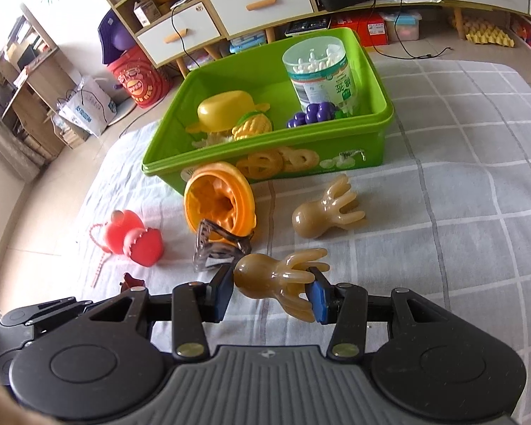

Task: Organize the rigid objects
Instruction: 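Carry the figurine with the left tool while the right tool carries the beige toy over the bin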

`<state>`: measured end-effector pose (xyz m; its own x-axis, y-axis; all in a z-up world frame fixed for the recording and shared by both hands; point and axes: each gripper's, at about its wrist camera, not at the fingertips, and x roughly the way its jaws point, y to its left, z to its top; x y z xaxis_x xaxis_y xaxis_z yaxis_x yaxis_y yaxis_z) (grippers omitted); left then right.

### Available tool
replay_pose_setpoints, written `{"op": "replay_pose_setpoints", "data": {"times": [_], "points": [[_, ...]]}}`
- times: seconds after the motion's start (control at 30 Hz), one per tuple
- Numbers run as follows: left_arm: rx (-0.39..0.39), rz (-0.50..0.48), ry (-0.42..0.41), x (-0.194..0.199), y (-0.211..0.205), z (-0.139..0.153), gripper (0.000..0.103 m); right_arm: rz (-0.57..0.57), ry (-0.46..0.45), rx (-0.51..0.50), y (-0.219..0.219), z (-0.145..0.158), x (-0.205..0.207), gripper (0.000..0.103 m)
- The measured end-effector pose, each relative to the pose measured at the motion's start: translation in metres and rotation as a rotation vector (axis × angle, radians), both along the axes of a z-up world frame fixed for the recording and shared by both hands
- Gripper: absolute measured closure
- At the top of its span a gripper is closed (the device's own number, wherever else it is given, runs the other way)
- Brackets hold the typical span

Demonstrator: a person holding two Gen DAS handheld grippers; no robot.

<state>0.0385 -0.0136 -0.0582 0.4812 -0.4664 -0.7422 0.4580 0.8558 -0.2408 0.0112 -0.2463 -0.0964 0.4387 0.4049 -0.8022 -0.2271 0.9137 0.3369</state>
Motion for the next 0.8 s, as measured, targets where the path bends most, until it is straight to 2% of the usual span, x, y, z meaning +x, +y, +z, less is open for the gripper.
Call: {"op": "replay_pose_setpoints", "data": {"times": [0.53,0.8], "points": [[-0.069,0.055,-0.052,0.012,0.001,0.026,0.072,-0.093,-0.031,0.1,-0.019,0.023,0.011,0.078],[-0.121,0.083,-0.061,0.019,-0.005,0.037,0.072,-0.176,-0.04,0.221,-0.042,0.036,0.023,0.078]]}}
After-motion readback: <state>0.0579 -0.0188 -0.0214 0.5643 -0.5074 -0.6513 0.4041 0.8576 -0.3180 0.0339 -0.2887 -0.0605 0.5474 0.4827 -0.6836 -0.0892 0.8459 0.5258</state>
